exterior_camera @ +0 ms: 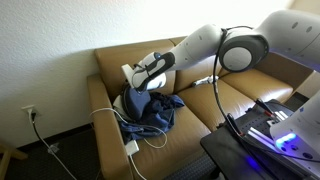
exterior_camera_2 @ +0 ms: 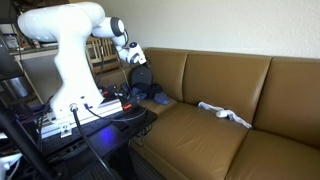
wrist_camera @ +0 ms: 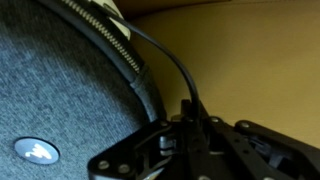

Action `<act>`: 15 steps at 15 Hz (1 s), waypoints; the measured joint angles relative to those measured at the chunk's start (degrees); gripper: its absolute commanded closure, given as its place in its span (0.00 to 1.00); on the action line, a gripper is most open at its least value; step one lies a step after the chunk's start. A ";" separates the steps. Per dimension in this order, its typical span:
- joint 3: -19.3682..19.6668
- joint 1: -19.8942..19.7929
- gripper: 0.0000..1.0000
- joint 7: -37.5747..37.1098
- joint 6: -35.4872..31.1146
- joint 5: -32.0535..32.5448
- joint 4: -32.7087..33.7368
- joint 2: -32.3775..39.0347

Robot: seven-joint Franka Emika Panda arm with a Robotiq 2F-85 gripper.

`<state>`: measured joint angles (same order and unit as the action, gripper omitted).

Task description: Move the black bag to the right then move it to the left

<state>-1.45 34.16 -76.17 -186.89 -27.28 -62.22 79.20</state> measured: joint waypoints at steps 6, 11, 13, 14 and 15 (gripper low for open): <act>9.88 3.41 0.28 -7.24 19.66 1.59 2.01 -2.69; 7.39 1.12 0.00 -8.31 36.02 3.54 2.51 -7.78; 7.29 0.44 0.00 -8.34 39.25 3.28 2.57 -8.95; 7.30 0.11 0.00 -8.39 40.03 3.27 2.57 -9.35; 7.33 -0.17 0.00 -8.41 40.69 3.27 2.57 -9.61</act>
<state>5.87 33.99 -84.58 -146.20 -24.01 -59.66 69.59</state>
